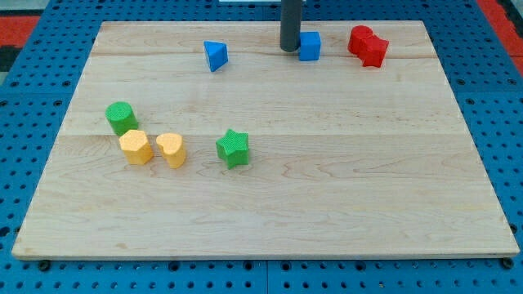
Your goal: Place the blue cubeblue triangle towards the left side of the red circlered star
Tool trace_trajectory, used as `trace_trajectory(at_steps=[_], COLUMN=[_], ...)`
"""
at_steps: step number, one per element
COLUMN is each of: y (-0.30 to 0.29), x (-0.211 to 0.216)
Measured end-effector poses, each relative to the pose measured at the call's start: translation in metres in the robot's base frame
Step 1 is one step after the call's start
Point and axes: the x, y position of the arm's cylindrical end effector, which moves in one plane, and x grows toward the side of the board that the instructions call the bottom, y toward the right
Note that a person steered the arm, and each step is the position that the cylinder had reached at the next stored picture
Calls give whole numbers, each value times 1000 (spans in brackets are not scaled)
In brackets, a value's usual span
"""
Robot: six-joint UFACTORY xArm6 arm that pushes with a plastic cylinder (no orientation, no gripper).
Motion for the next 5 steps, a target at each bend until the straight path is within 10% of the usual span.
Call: trace_trajectory(at_steps=[2, 4, 5], y=[54, -65, -181], x=[-1, 104, 90])
